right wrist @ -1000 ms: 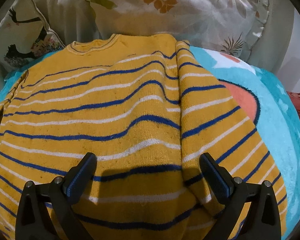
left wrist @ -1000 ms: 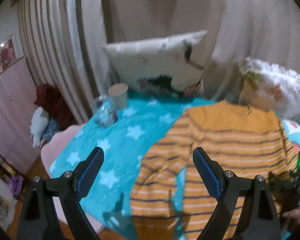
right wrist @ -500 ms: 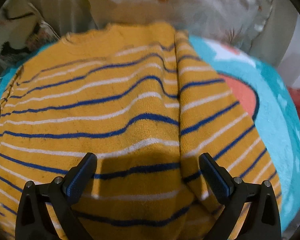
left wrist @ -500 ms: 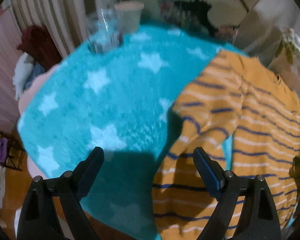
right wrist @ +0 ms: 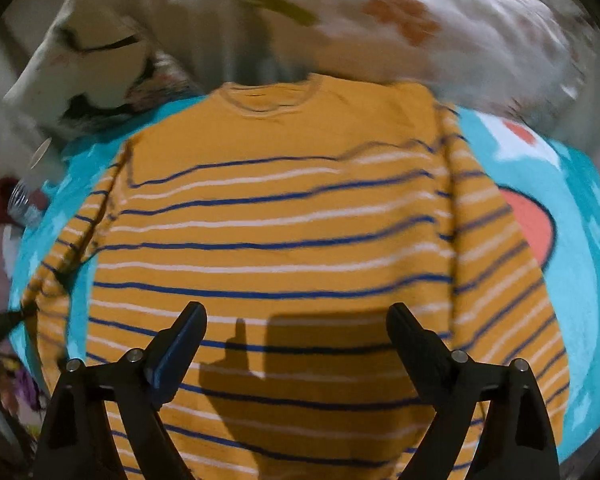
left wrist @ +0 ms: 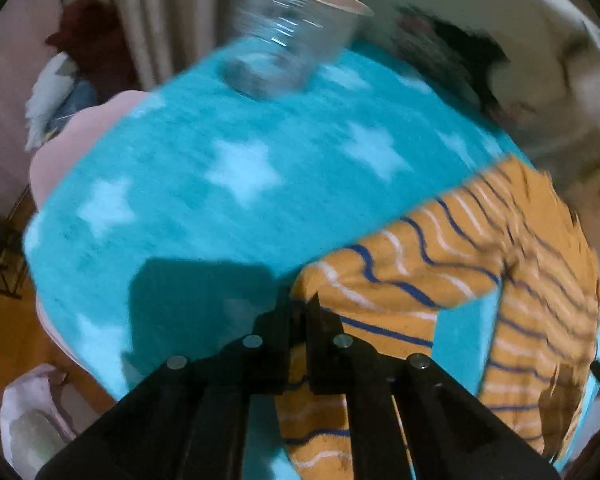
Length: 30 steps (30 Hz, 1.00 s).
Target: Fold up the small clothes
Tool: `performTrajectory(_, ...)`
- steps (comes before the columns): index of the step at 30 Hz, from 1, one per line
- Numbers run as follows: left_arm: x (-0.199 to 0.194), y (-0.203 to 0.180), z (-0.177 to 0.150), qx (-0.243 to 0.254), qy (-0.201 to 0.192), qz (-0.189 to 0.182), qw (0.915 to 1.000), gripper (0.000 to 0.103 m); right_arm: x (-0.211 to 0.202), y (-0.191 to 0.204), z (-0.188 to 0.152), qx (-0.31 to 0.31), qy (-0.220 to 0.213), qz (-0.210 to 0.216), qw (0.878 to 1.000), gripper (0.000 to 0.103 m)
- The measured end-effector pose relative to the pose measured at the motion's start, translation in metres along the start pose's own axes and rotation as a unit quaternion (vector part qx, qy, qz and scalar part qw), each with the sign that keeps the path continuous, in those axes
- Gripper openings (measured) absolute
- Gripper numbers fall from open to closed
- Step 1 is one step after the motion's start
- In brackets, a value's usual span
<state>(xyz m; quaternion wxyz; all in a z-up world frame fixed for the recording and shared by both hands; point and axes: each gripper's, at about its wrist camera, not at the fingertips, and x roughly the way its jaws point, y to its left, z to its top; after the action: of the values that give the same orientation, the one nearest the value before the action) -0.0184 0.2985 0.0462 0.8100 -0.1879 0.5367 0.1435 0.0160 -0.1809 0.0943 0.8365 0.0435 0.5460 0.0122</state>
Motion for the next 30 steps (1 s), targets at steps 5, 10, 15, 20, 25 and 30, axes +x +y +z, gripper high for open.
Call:
performTrajectory(5, -0.028, 0.012, 0.003, 0.008, -0.029, 0.001, 0.9995, 0.017, 0.011, 0.032, -0.002, -0.044, 0.021, 0.021, 0.999, 0.094)
performTrajectory(10, -0.039, 0.026, -0.002, -0.018, -0.035, -0.008, 0.9992, 0.04, 0.021, 0.092, 0.002, -0.099, 0.055, 0.103, 0.988, 0.094)
performTrajectory(15, -0.043, 0.047, 0.0, -0.053, -0.033, -0.006, 0.998, 0.04, 0.039, 0.185, -0.012, -0.165, 0.11, 0.212, 0.957, 0.094)
performTrajectory(20, -0.058, 0.064, -0.008, -0.066, -0.043, -0.003, 0.9969, 0.042, 0.076, 0.282, -0.048, -0.257, 0.171, 0.247, 0.919, 0.094)
performTrajectory(25, -0.064, 0.08, -0.01, -0.082, -0.046, -0.007, 0.9956, 0.043, 0.091, 0.336, -0.075, -0.303, 0.178, 0.249, 0.903, 0.069)
performTrajectory(30, -0.064, 0.078, -0.006, -0.08, -0.048, -0.01, 0.9956, 0.043, 0.084, 0.341, -0.062, -0.281, 0.184, 0.259, 0.906, 0.011)
